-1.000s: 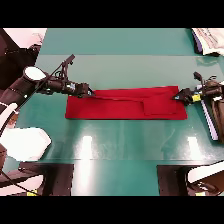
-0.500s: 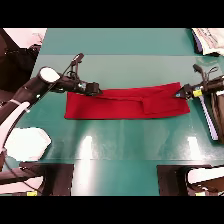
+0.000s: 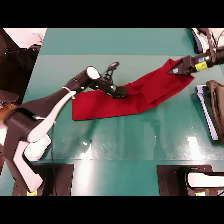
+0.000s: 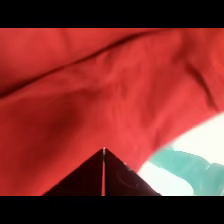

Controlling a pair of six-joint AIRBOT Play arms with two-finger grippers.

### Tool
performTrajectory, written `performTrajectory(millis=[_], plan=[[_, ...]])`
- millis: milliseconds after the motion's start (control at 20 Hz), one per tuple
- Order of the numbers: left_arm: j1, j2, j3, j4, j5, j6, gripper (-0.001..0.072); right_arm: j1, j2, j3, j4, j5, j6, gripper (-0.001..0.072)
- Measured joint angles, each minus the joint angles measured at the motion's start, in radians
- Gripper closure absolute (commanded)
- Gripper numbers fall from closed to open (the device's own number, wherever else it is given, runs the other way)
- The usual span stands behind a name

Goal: Fold the shirts.

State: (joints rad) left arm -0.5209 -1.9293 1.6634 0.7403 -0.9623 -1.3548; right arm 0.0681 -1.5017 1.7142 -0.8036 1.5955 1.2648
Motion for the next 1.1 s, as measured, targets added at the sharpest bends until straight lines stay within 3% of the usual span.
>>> performTrajectory(millis=[350,600,900,1100], plan=[[-0.028,-0.103,0.083,0.003,0.002,-0.044,0.0683,0.175,-0.078,0.239,-0.002,0.049,0.061,0.0699],[-0.012,-0.1,0.139,0.05,-0.072,-0.042,0.0684,0.238,-0.116,0.293,-0.001,0.053,0.069,0.0699],[0.112,0.034,0.166,0.193,-0.193,-0.036,0.0684,0.299,-0.126,0.276,-0.003,0.011,0.068,0.0698],[0.251,0.172,0.169,0.316,-0.293,-0.034,0.0683,0.399,-0.148,0.273,-0.002,-0.097,0.054,0.0694]])
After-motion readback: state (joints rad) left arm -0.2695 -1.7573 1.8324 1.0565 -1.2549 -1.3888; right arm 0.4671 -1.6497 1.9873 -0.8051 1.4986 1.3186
